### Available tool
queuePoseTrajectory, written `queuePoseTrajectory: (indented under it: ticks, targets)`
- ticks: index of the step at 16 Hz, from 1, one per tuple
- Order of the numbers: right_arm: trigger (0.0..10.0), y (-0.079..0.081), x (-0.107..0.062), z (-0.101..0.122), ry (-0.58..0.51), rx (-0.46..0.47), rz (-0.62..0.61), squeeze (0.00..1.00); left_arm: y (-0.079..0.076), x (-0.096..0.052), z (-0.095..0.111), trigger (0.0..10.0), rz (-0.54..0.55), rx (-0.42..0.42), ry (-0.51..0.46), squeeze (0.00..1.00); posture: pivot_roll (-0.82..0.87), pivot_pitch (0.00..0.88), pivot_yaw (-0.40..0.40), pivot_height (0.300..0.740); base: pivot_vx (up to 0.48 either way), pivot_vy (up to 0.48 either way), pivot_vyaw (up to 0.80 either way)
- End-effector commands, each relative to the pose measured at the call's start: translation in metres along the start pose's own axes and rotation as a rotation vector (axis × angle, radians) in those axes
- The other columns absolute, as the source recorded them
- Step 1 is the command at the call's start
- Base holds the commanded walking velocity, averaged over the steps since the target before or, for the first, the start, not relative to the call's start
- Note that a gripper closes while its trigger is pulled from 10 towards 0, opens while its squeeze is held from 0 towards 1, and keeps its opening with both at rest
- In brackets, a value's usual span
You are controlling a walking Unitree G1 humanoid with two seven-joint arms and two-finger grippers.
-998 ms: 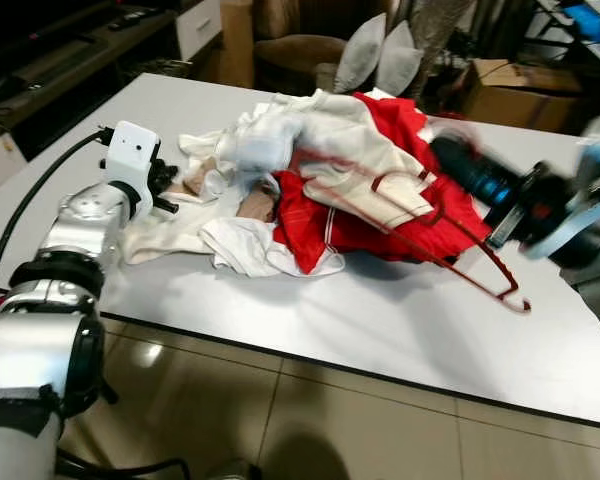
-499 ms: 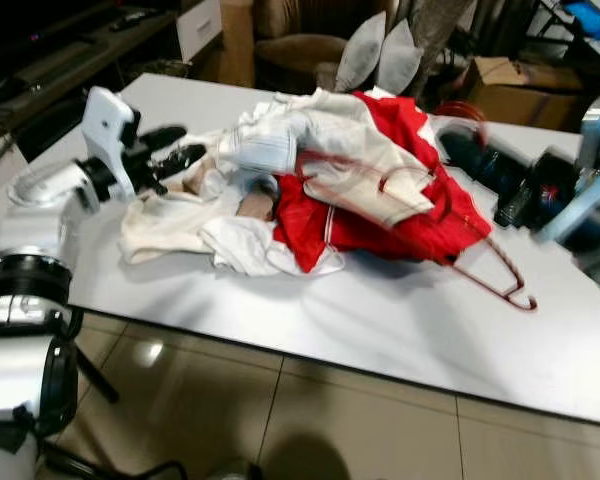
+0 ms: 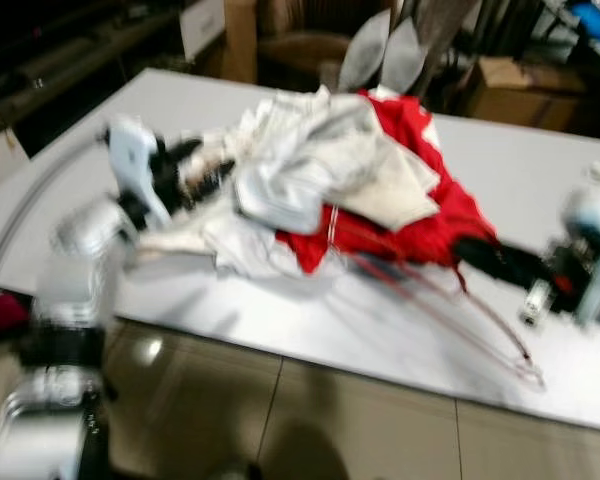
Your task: Hang hanger
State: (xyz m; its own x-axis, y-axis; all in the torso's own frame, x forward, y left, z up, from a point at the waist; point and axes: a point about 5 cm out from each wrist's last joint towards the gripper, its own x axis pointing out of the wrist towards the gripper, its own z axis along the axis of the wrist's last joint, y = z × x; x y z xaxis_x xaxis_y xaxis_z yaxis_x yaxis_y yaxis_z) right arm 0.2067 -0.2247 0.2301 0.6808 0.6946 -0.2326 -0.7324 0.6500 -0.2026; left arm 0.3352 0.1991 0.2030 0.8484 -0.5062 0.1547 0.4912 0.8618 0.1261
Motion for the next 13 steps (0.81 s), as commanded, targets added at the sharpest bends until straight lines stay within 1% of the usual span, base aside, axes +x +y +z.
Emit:
queuePoseTrajectory:
  ticks: [1, 2, 3, 4, 5, 6, 7, 8, 9, 10, 11, 12, 13]
  targets:
    - [10.0, 0.007, -0.008, 0.013, -0.024, -0.018, -0.027, 0.0, -0.007, 0.0, 0.013, 10.0, 0.051, 0.037, -0.038, 0.0, -0.15, 0.0, -0.004, 0.74, 0.0, 0.0, 0.0]
    - [10.0, 0.014, -0.01, 0.015, -0.057, 0.018, -0.063, 0.0, -0.014, -0.005, 0.009, 10.0, 0.087, 0.033, -0.018, 0.0, -0.16, 0.0, -0.003, 0.74, 0.0, -0.274, 0.0]
    - [10.0, 0.015, -0.011, 0.015, -0.087, 0.032, -0.104, 0.0, -0.017, -0.007, 0.007, 10.0, 0.1, 0.039, -0.009, 0.0, -0.16, 0.0, -0.006, 0.74, 0.0, -0.48, 0.0]
    - [10.0, 0.014, -0.011, 0.01, -0.119, 0.078, -0.209, 0.0, -0.025, -0.013, 0.004, 10.0, 0.119, 0.067, 0.017, 0.0, -0.15, 0.0, -0.012, 0.74, 0.0, -0.48, 0.0]
    - [10.0, 0.014, -0.01, 0.003, -0.209, 0.175, -0.372, 0.0, -0.035, -0.023, -0.002, 10.0, 0.159, 0.053, 0.049, 0.0, -0.16, 0.0, -0.015, 0.74, 0.0, -0.48, 0.0]
    - [10.0, 0.014, -0.01, 0.003, -0.209, 0.175, -0.372, 0.0, -0.035, -0.023, -0.002, 10.0, 0.159, 0.053, 0.049, 0.0, -0.16, 0.0, -0.015, 0.74, 0.0, -0.48, 0.0]
    - [10.0, 0.033, 0.0, -0.017, -0.207, 0.351, -0.433, 0.0, -0.047, -0.033, -0.012, 10.0, 0.195, 0.04, 0.103, 0.0, -0.16, 0.0, -0.027, 0.74, 0.0, -0.48, 0.0]
    - [10.0, 0.049, 0.005, -0.027, -0.103, 0.319, -0.345, 0.0, -0.051, -0.035, -0.015, 10.0, 0.192, 0.05, 0.124, 0.0, -0.16, 0.0, -0.027, 0.74, 0.0, -0.48, 0.0]
    - [10.0, 0.053, 0.005, -0.032, -0.036, 0.319, -0.29, 0.0, -0.052, -0.035, -0.016, 10.0, 0.192, 0.047, 0.13, 0.0, -0.17, 0.0, -0.024, 0.74, 0.0, -0.48, 0.0]
    - [10.0, 0.05, 0.003, -0.035, 0.027, 0.29, -0.27, 0.0, -0.053, -0.035, -0.017, 10.0, 0.189, 0.045, 0.135, 0.0, -0.17, 0.0, -0.021, 0.74, 0.0, -0.48, 0.0]
    - [10.0, 0.047, 0.0, -0.044, 0.139, 0.261, -0.258, 0.0, -0.053, -0.034, -0.017, 10.0, 0.181, 0.053, 0.142, 0.0, -0.18, 0.0, -0.015, 0.74, 0.0, -0.48, 0.0]
    - [10.0, 0.045, -0.004, -0.045, 0.207, 0.211, -0.209, 0.0, -0.054, -0.033, -0.017, 10.0, 0.171, 0.061, 0.149, 0.0, -0.18, 0.0, -0.011, 0.74, 0.0, -0.424, 0.0]
    - [10.0, 0.043, -0.009, -0.038, 0.216, 0.171, -0.155, 0.0, -0.055, -0.032, -0.016, 10.0, 0.165, 0.07, 0.154, 0.0, -0.19, 0.0, -0.008, 0.74, 0.0, -0.394, 0.0]
